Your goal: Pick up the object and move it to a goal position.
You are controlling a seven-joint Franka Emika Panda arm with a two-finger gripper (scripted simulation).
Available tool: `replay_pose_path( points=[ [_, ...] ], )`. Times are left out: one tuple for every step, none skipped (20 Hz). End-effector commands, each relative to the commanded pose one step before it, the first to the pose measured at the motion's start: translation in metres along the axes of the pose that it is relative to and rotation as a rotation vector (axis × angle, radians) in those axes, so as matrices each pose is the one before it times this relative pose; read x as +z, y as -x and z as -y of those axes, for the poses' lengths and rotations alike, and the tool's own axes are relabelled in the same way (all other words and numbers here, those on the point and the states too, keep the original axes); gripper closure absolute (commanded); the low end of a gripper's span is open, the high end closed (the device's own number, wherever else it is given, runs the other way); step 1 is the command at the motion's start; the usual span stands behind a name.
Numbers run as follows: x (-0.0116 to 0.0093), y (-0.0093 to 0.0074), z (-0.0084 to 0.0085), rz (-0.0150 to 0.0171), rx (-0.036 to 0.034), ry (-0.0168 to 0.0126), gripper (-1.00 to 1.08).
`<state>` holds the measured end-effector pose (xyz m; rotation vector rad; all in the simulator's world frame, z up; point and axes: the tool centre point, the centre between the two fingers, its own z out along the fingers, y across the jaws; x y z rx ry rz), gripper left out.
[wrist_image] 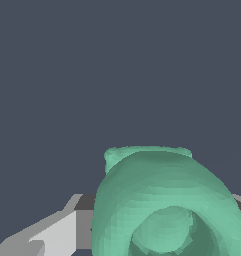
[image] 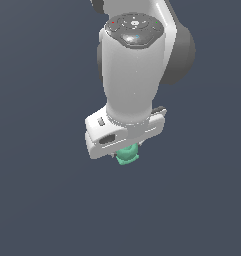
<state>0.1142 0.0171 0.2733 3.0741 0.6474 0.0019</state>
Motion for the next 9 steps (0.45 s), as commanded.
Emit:
replay_pose_path(
  points=[
    [-0.00636, -0.00301, -0.00068, 0.00073, 0.00006, -0.00026, 1.08],
    [-0.00175, -0.00088, -0.00021, 0.00000, 0.00000, 0.00000, 1.08],
    [-0.00144, -0.00076, -0.00018, 0.00000, 0.00000, 0.00000, 1.08],
    [-0.00114, -0.00063, -0.00016, 0.00000, 0.00000, 0.00000, 1.08],
    [-0.00085, -0.00051, -0.00014, 0.00000, 0.00000, 0.00000, 1.08],
    [-0.00057, -0.00040, -0.00012, 0.00000, 0.00000, 0.00000, 1.08],
    [-0.00031, -0.00028, -0.00010, 0.00000, 0.00000, 0.00000, 1.08],
    [-0.00010, -0.00016, -0.00007, 0.00000, 0.00000, 0.00000, 1.08],
    [0.00000, -0.00005, -0.00002, 0.00000, 0.00000, 0.00000, 1.08]
  ],
)
